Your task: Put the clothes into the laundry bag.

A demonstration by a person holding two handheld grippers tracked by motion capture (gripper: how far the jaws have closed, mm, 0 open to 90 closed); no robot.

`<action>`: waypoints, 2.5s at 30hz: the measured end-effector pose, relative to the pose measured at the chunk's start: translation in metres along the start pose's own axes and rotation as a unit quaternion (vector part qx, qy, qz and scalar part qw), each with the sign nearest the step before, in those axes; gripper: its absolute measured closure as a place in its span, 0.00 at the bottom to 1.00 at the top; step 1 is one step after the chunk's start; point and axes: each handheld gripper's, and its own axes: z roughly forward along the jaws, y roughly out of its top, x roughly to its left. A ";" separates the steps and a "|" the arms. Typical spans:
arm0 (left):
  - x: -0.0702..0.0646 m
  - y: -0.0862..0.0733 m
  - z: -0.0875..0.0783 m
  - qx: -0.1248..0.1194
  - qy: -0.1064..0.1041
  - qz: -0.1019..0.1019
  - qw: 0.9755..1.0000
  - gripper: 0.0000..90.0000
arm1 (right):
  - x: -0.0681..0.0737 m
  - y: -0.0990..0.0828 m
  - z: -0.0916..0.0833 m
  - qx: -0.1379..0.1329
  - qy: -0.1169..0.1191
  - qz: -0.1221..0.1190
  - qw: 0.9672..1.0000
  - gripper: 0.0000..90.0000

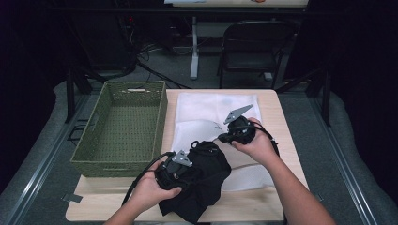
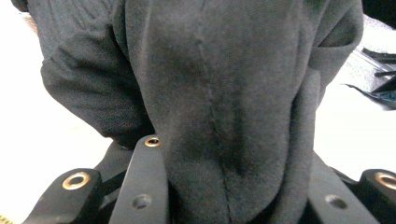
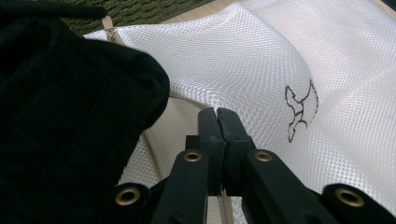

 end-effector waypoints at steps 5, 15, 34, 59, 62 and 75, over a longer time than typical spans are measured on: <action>-0.002 0.002 0.005 0.004 -0.005 0.005 1.000 0.77 | 0.000 0.000 -0.001 -0.003 -0.001 -0.002 1.000 0.99; -0.003 0.001 0.011 0.007 -0.011 0.006 1.000 0.77 | 0.001 0.001 -0.002 -0.006 -0.002 0.000 1.000 0.99; 0.007 0.004 0.031 0.015 -0.009 -0.006 1.000 0.77 | 0.003 0.005 -0.003 -0.013 0.002 -0.004 1.000 0.99; 0.026 0.006 0.054 0.021 -0.011 -0.032 0.999 0.77 | 0.008 0.007 -0.008 -0.020 0.002 -0.015 1.000 0.99; 0.029 0.006 0.058 0.020 -0.010 -0.036 0.999 0.77 | 0.008 0.006 -0.009 -0.021 0.002 -0.015 1.000 0.99; 0.037 0.013 0.066 0.022 -0.011 -0.057 0.998 0.77 | 0.012 0.007 -0.011 -0.025 0.005 -0.021 0.999 0.99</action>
